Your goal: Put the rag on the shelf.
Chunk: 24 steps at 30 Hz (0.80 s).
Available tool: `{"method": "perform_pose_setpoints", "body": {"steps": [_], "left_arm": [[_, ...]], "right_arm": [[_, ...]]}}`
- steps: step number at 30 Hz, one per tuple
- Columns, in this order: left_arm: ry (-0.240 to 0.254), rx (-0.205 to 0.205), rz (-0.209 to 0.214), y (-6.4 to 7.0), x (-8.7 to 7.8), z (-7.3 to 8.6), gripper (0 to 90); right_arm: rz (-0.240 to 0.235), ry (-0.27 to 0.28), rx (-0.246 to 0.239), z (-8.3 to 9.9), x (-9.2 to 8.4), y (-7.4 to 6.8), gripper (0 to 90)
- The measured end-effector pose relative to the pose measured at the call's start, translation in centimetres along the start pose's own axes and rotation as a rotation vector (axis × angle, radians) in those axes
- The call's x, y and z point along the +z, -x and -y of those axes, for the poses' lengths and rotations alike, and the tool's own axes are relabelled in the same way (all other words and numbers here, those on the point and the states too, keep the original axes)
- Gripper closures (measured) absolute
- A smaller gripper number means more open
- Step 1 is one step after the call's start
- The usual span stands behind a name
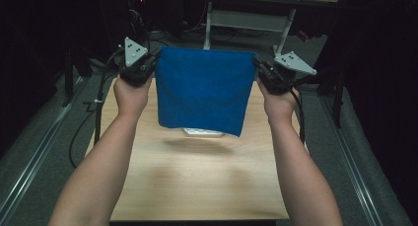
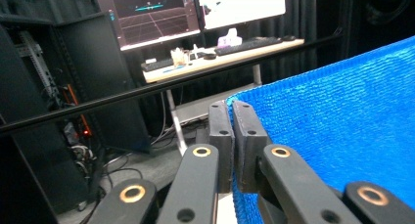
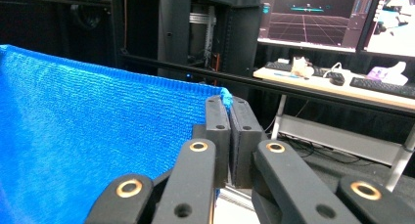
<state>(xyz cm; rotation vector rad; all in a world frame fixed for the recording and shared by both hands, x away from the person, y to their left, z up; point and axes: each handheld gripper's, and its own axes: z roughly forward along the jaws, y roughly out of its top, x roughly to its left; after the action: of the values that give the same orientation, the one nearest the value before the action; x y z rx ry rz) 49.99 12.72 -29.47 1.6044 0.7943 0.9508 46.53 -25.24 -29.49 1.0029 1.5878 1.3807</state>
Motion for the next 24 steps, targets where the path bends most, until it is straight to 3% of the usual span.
{"method": "perform_pose_setpoints", "body": {"steps": [4, 9, 10, 16, 19, 22, 24], "left_arm": [[-0.021, 0.014, -0.009, -0.1, 2.0, 0.0, 88.1], [-0.095, -0.033, 0.016, -0.8, 3.8, 1.3, 88.0], [-0.129, -0.055, 0.023, -1.1, 4.5, 2.3, 87.9], [-0.213, -0.101, 0.045, -1.2, 6.1, 4.6, 87.8], [-0.28, -0.138, 0.093, -1.0, 6.8, 7.3, 87.7], [-0.311, -0.188, 0.12, -1.0, 7.0, 9.2, 87.7], [-0.336, -0.196, 0.134, -0.8, 7.1, 10.2, 87.6]], "right_arm": [[0.016, -0.022, 0.026, 0.2, 1.7, 1.0, 89.3], [0.031, -0.066, 0.008, 0.7, 3.7, 1.7, 89.2], [0.035, -0.086, -0.009, 1.0, 4.5, 1.7, 89.2], [0.043, -0.152, -0.047, 2.5, 6.2, 1.7, 89.2], [0.027, -0.22, -0.015, 4.7, 7.1, 2.2, 89.2], [0.007, -0.274, -0.001, 6.6, 7.3, 2.4, 89.2], [-0.002, -0.292, -0.002, 7.7, 7.4, 2.4, 89.1]]}}
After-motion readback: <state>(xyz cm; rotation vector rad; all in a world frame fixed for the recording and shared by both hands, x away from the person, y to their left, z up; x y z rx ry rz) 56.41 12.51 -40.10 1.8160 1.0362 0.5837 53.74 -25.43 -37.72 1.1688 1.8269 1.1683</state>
